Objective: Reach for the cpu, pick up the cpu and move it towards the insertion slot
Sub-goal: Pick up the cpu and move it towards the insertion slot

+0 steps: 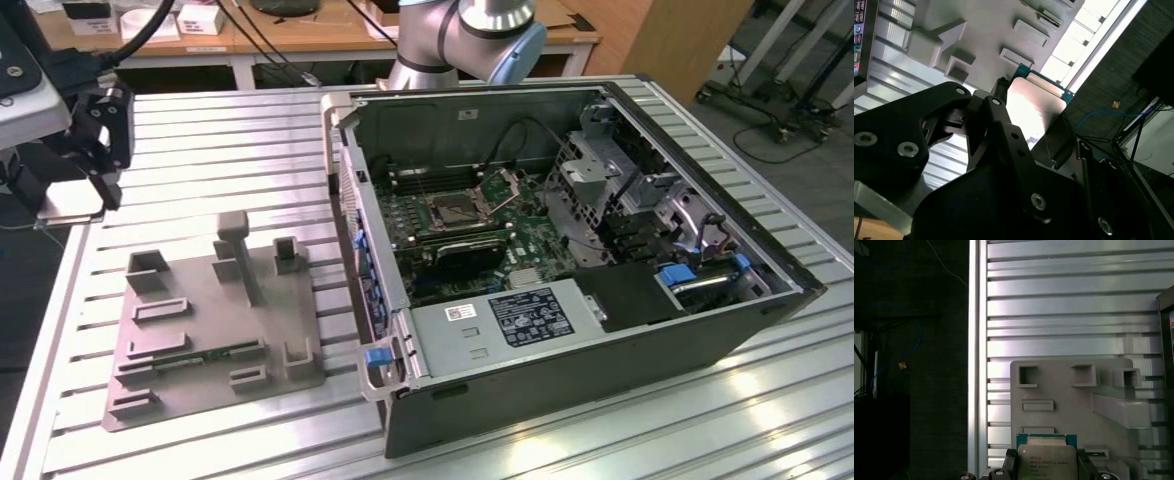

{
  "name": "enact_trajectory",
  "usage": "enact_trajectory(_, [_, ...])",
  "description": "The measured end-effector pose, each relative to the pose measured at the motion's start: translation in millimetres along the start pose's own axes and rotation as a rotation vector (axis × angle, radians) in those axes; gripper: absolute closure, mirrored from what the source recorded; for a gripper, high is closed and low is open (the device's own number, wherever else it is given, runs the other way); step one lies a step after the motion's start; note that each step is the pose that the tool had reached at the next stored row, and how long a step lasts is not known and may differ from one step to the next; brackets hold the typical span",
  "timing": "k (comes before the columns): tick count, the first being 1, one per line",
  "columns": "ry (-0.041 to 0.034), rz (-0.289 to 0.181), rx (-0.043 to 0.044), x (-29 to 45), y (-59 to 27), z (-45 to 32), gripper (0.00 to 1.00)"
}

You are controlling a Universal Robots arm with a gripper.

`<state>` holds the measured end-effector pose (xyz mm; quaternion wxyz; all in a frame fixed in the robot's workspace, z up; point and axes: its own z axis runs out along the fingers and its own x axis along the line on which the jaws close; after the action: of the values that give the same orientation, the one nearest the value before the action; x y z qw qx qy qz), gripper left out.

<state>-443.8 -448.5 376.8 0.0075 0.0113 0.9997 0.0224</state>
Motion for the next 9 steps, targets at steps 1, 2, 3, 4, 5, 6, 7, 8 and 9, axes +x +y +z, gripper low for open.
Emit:
enact_trajectory(1, [0.0000,0.000,0.0000,0.0,0.0,-0.3,0.46])
enact_trajectory(2, [0.0000,0.000,0.0000,0.0,0.0,-0.8,0.46])
enact_trajectory(3, [0.0001,0.000,0.0001,0.0,0.1,-1.1,0.46])
enact_trajectory(4, [0.0000,0.000,0.0000,0.0,0.1,-1.4,0.46])
enact_trajectory(5, [0.0000,0.000,0.0000,0.0,0.1,-1.7,0.46])
enact_trajectory(6, [0.0001,0.000,0.0000,-0.1,0.1,-2.1,0.46])
enact_trajectory(7, [0.0000,0.000,0.0000,-0.1,0.1,-2.4,0.46])
enact_trajectory(8, [0.0001,0.000,0.0001,-0.1,0.1,-2.7,0.46])
enact_trajectory(9, [0.0001,0.000,0.0001,-0.1,0.1,-3.1,0.46])
